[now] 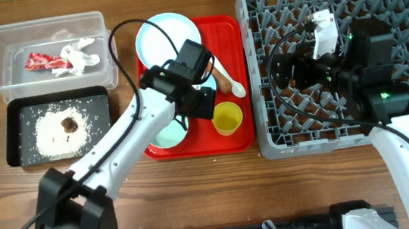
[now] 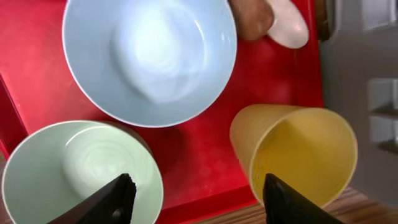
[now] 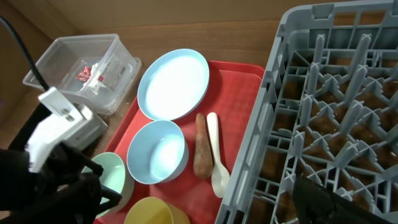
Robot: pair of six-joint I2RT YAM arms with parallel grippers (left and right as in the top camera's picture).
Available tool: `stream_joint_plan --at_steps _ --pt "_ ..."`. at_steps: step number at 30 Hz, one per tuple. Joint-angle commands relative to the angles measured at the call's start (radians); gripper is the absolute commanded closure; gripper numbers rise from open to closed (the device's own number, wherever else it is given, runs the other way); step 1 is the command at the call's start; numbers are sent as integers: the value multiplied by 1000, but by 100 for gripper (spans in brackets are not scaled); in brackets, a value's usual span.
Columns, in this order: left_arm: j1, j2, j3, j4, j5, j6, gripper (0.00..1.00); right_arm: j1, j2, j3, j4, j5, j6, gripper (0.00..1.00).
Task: Sort waste into correct bins and load items into the dishwasher rack
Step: 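Set the green bowl back on the red tray, grasp the yellow cup, then lift the yellow cup and hand it to the right gripper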
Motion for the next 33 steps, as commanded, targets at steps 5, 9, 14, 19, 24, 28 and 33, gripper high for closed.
stream_joint_plan --at_steps 5,9,14,19,24,28,33 --pt "-4 23 6 2 157 108 38 -1 6 16 2 -2 11 0" --pt "-5 104 5 8 192 111 51 -1 6 16 1 -2 11 0" --pt "-5 166 5 15 192 111 69 -1 6 16 2 -2 11 0" --pt "-5 166 5 44 229 111 83 -1 6 16 2 -2 11 0" --pt "-1 164 5 78 324 111 96 -1 6 16 2 -2 11 0" --pt "99 106 18 78 522 111 96 -1 6 16 2 -5 11 0" --pt "404 40 19 159 1142 217 96 0 21 15 76 -172 10 0"
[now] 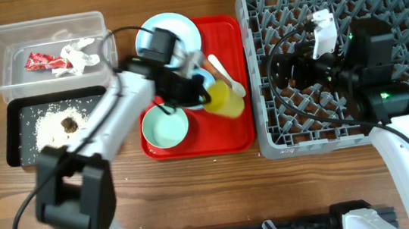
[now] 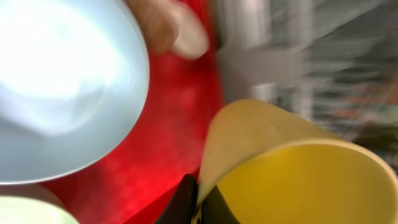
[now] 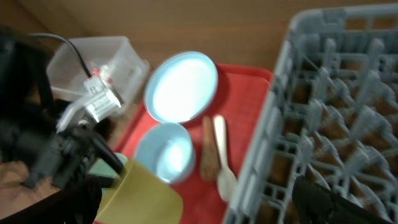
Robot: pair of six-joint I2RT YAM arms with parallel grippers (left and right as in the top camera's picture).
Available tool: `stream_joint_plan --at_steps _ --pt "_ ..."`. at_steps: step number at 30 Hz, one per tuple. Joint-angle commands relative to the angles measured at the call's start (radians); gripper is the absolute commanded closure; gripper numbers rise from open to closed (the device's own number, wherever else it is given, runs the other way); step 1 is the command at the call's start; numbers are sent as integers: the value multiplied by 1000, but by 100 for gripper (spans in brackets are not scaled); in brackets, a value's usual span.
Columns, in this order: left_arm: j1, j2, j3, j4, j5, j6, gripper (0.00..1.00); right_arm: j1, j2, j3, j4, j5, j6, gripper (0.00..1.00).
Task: Sort waste into correct bins and load items into the dishwasher rack
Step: 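Lift the yellow cup and hand it to the right gripper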
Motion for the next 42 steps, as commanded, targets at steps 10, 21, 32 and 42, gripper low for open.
stream_joint_plan --at_steps 10,21,32,42 --pt "330 -55 18 142 900 58 96 12 300 15 589 -781 76 2" --pt "280 -55 18 145 858 58 96 166 390 15 956 -854 266 2" --pt "260 -55 18 145 854 58 96 219 390 15 994 -810 268 15" --pt "215 -55 18 146 798 58 96 219 390 15 1001 -808 269 39"
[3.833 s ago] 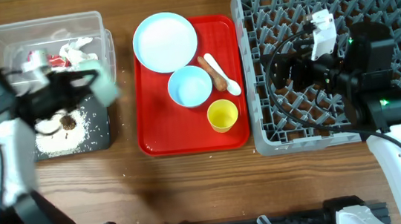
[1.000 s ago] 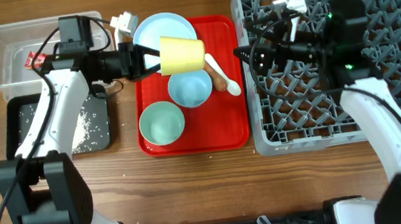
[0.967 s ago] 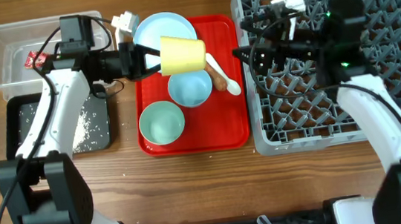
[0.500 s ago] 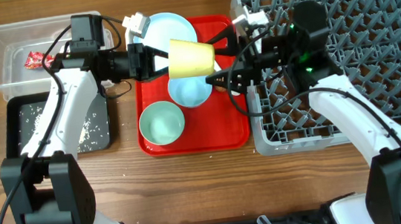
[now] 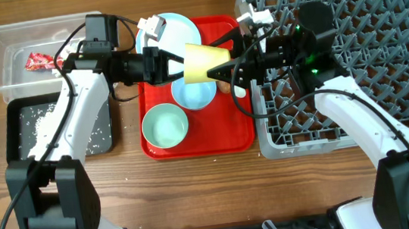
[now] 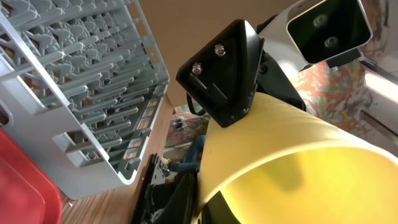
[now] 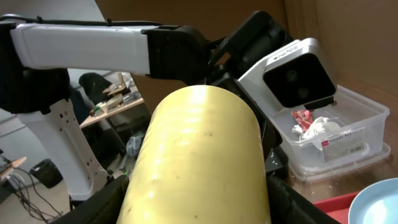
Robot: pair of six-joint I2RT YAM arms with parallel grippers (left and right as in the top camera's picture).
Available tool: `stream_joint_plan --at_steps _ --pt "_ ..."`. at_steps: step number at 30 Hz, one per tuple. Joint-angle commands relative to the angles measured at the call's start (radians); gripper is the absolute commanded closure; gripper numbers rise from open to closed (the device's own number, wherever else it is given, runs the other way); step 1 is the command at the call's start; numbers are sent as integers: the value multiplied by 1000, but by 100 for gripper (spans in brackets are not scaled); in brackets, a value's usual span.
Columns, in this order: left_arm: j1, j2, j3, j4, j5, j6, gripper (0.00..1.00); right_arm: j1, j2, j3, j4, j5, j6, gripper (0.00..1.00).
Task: Sort waste into correct bins and load items into the dishwasher rack
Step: 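Lift the yellow cup and hand it to the right gripper, then place the yellow cup upside down in the dish rack with right gripper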
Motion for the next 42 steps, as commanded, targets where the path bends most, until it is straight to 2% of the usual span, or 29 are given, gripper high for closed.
stream_joint_plan --at_steps 1,4,5,6,10,13,18,20,22,24,28,30,33,36,38,42 --pt "-6 -21 12 5 -26 1 96 14 6 15 11 -30 -11 39" --pt "-6 -21 12 9 -26 1 95 14 6 15 11 -30 -11 46" --pt "-6 -21 12 9 -26 1 88 14 6 15 11 -30 -11 49" --pt "-6 -21 12 9 -26 1 86 13 6 15 11 -30 -11 51" --pt "-6 -21 12 9 -26 1 83 2 6 15 11 -31 -10 65" --pt "-5 -21 12 13 -26 1 82 -15 6 15 11 -33 -2 66" --pt "-5 -21 12 17 -30 1 80 -98 6 15 5 -86 23 74" --pt "-3 -21 12 17 -69 1 80 -153 6 15 -51 -21 82 76" --pt "-4 -21 12 16 -166 1 80 -194 5 15 -192 147 97 77" --pt "-4 -21 12 0 -399 1 80 -205 5 15 -361 397 84 78" --pt "-5 -21 12 -36 -769 1 80 -205 -29 32 -542 618 66 78" --pt "-5 -21 10 -42 -887 1 80 -205 -73 82 -702 739 33 78" --pt "-5 -21 10 -41 -1012 1 77 -204 -130 227 -1065 956 -28 79" --pt "-5 -21 10 -41 -1109 1 76 -203 -151 367 -1357 1087 -68 80" --pt "-5 -20 10 -41 -1157 1 76 -192 -153 418 -1523 1162 -66 80" --pt "-5 -20 9 -41 -1216 2 73 -182 -138 421 -1741 1275 -54 80"
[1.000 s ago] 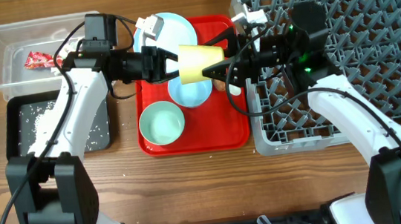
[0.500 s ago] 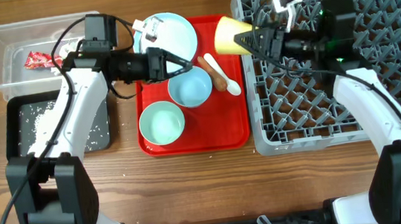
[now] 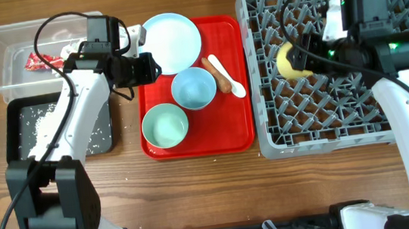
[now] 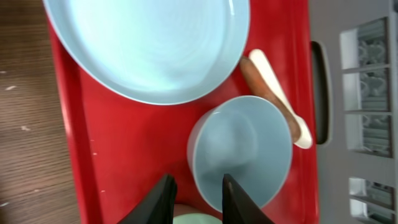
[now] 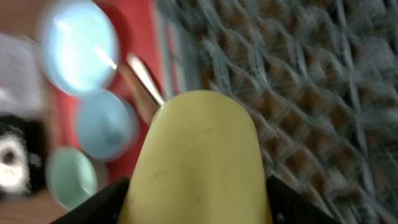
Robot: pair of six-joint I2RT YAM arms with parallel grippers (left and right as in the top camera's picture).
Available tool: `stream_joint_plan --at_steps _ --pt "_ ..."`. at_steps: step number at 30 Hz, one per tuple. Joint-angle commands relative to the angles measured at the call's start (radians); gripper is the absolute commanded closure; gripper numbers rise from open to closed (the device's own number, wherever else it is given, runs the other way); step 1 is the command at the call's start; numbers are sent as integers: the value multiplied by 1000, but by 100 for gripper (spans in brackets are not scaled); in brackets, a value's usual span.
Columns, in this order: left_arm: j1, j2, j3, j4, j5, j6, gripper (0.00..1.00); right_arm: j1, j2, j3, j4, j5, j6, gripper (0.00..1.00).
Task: Sort waste into correct bins and load items into the dishwasher rack
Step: 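Place the yellow cup upside down in the dish rack with right gripper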
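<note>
A yellow cup hangs over the left part of the grey dishwasher rack, with my right gripper shut on it. In the right wrist view the cup fills the space between the two dark fingers. My left gripper is open and holds nothing; it hovers over the left side of the red tray. Below its fingers are a blue bowl and a light blue plate. A green bowl sits at the tray's front left.
A white spoon and a brown stick-like piece lie on the tray's right side. At the far left stand a clear bin with wrappers and a black tray with white grains. The rack's tines stand close together.
The left gripper has let go of the yellow cup and is back over the tray's left side, open. The right gripper now holds the cup alone, over the rack.
My left gripper first hung open over the yellow cup on the tray. Then it was shut on the cup, lifted off the tray. Later both grippers met at the cup above the tray. Now the right gripper has it over the rack.
</note>
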Motion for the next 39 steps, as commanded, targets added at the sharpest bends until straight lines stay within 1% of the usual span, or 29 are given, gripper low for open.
stream_joint_plan --at_steps 1,4,9,12,18,20,23,25,34,39 --pt "-3 -18 8 0 -114 5 71 9 31 8 -154 167 9 80" --pt "-3 -18 8 0 -163 5 70 9 66 4 -247 210 13 80" --pt "-3 -18 8 -5 -166 5 69 9 147 -74 -259 206 8 80" --pt "-3 -18 8 -4 -166 5 68 9 162 -116 -258 207 7 80" --pt "-3 -18 8 -4 -166 5 68 9 165 -122 -258 207 6 80" --pt "-3 -18 8 -4 -166 5 68 9 166 -122 -257 207 6 78" --pt "-3 -18 8 -4 -166 5 68 9 166 -122 -257 207 6 61" --pt "-3 -18 8 -4 -166 5 68 9 166 -122 -254 206 6 57" --pt "-3 -18 8 -5 -165 5 68 9 169 -127 -237 206 7 57" --pt "-3 -18 8 -5 -165 5 68 8 169 -223 -152 179 10 56"
